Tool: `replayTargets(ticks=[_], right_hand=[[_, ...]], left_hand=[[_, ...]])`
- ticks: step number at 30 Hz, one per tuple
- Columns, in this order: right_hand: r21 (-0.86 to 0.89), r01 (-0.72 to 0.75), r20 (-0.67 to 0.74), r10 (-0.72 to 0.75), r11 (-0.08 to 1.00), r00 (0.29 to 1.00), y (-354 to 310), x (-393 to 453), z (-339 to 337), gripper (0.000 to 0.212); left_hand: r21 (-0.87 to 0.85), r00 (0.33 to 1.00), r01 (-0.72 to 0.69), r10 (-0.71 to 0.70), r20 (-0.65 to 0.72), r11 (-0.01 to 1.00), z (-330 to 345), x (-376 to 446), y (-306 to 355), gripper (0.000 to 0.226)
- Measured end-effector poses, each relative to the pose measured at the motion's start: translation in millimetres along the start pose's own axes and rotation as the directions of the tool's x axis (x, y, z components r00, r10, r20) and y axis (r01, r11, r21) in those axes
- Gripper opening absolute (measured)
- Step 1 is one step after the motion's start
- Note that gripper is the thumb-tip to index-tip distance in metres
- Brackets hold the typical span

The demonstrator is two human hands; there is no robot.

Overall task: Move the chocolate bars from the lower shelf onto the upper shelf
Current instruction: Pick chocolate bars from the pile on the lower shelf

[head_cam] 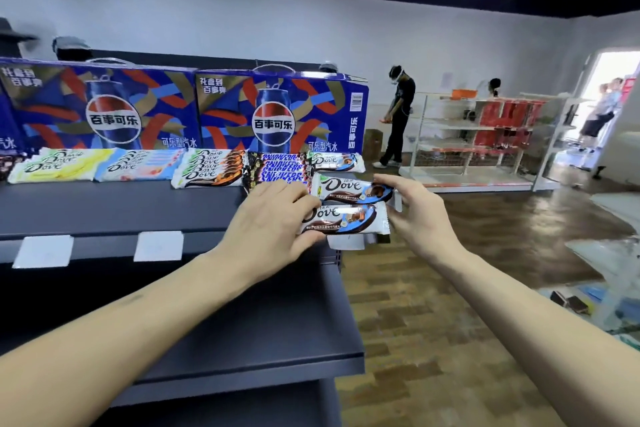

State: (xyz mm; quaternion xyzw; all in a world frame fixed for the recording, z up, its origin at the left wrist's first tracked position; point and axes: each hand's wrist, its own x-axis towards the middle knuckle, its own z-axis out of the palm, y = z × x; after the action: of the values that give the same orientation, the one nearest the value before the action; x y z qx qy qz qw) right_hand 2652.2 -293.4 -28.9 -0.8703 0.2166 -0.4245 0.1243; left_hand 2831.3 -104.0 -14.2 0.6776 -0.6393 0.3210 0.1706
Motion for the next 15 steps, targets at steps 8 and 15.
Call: replayTargets(ticks=[8, 15], right_hand=[[0.031, 0.008, 0.047, -0.009, 0.999, 0.999, 53.9, 40.1, 10.0, 0.060], [0.088, 0.036, 0.085, -0.044, 0.995, 0.995, 102.7, 83.5, 44.1, 0.067]], left_hand=[[0.041, 1.000, 0.002, -0.003, 0.015, 0.999, 27.8, 50.1, 11.9, 0.040], [0.050, 1.000, 0.022, -0.023, 0.018, 0.998, 58.8, 88.7, -2.0, 0.039]])
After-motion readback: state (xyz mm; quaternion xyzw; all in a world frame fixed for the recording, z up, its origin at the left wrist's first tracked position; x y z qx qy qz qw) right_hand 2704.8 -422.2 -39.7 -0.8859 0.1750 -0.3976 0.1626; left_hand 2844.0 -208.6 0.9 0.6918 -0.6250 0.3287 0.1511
